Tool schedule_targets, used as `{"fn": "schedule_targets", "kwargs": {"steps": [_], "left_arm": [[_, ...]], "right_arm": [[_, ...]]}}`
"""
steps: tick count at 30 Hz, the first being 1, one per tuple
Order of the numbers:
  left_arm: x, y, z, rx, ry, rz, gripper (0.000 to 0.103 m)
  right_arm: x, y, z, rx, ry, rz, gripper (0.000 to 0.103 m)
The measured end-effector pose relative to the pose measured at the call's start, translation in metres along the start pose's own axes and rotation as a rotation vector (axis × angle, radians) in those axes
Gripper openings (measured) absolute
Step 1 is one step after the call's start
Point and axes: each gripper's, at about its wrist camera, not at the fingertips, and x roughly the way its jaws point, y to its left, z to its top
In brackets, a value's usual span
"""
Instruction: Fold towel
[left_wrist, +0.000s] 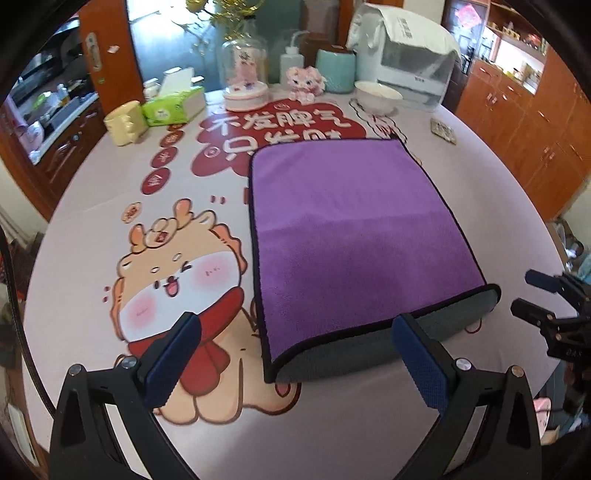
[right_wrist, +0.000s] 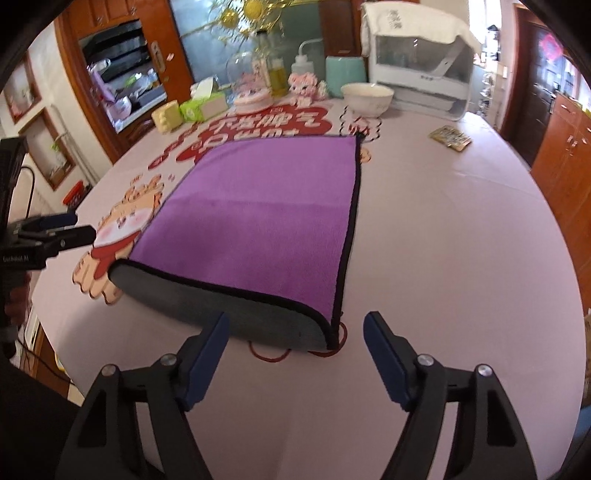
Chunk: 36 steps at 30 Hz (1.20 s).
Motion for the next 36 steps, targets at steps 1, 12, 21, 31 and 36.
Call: {"fn": "schedule_targets", "kwargs": {"steps": [1,12,21,31,36], "left_arm": [[0.005,0.001,0.001,0.008,0.007,-0.006,0.102],[0.052,0.004,-0.001,0.065,0.115,-0.077,0.097],[0.074,0.005,-0.008,0.059,0.202,-0.106,0.086],[0.08,0.0,-0.015,0.048,0.24,-0.127,0.071],[0.081,0.003,-0.015,0.036,0.235,-0.108,0.056]], "right_arm": [[0.005,-0.003,-0.001,-0.006,0.01,0.004,0.072],[0.041,-0.017,0.002,-0.048,0.108,0.073,0.053],[0.053,-0.02,0.005,-0.05,0.146,0.101,0.039],[0.054,-0.019,0.004,-0.057,0.156,0.108,0.025],[0.053,-0.019,0.003,-0.056,0.148,0.097,0.019]]}}
